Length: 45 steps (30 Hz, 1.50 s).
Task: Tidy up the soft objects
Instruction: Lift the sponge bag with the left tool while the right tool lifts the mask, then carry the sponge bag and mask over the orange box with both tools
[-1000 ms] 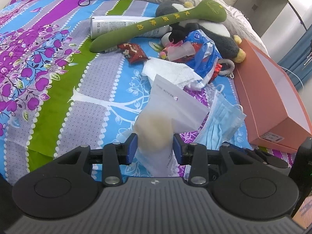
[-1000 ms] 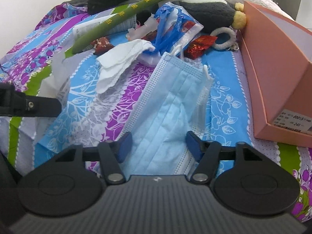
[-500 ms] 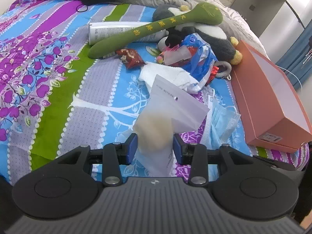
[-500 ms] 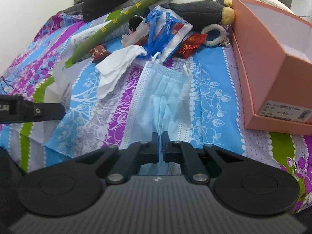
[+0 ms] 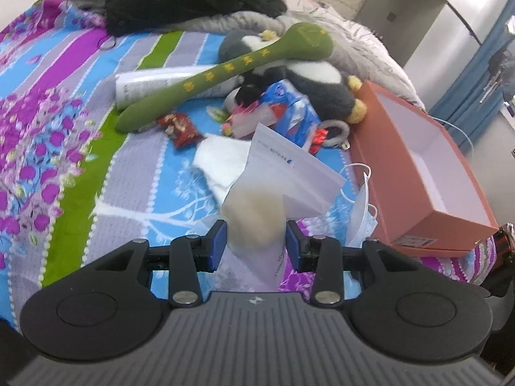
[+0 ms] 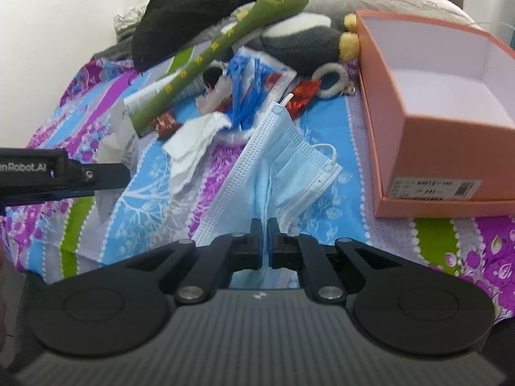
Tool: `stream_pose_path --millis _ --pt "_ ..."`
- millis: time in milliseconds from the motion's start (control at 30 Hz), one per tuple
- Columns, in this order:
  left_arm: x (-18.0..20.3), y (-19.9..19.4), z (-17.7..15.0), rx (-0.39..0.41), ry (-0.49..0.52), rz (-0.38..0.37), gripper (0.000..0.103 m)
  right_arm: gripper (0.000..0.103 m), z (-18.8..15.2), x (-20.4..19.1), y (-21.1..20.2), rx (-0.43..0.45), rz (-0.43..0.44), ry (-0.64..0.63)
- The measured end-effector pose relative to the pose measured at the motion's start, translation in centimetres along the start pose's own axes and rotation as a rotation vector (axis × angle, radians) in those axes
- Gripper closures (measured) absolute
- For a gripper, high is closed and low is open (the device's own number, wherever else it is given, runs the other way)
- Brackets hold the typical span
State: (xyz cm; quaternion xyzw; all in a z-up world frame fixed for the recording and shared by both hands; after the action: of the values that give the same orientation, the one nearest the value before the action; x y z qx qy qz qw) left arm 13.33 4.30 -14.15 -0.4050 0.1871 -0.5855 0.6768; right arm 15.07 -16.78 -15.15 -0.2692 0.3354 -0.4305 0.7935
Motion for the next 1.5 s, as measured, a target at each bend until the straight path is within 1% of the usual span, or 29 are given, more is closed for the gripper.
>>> stream_pose_path --millis 133,400,600,900,1067,1167,1367,1500 --pt "0.9 -1.1 0.8 0.034 0.027 -0.012 0.059 0.096 0.9 -0.4 -1.2 0.030 0.008 -0.021" --pt "2.2 -4.0 2.7 0.109 0.033 -0.045 0.059 0.096 3.6 -1.0 -4.3 0.114 0.028 -0.043" --pt "3.8 -6.1 4.5 0.165 0.047 -0.079 0.059 0.096 5.9 -1.2 -6.6 0.179 0.032 -0.065" --pt "7.0 -7.3 7.4 0.226 0.067 -0.142 0.059 0.096 9.0 -0.3 -9.3 0.281 0.010 -0.103" --pt "9.4 -6.7 8.9 0.245 0.089 -0.181 0.059 0.096 10.7 1.3 -10.2 0.333 -0.027 -0.105" --pt "11.0 -5.6 9.7 0.240 0.108 -0.200 0.059 0.096 11.4 3.0 -9.9 0.345 -0.077 -0.113" --pt "14.2 -1.7 10.5 0.176 0.131 -0.241 0.059 0.096 11.9 7.5 -9.2 0.327 -0.149 -0.050" --pt "16.9 1.0 10.9 0.138 0.166 -0.262 0.059 0.096 11.7 10.8 -8.4 0.306 -0.182 0.013"
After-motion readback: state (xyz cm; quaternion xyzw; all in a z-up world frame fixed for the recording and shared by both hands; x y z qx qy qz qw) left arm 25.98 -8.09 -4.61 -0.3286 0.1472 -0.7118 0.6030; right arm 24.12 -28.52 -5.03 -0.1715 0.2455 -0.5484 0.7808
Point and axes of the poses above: each gripper's, at about its wrist camera, not at the fingertips, and y roughly the way its jaws point, x to its right, z to its top, the point moved 2 cm from there along y, roughly the way its jaws point, and after that the axes turned 7 degrees about z, right-handed, at the moved point
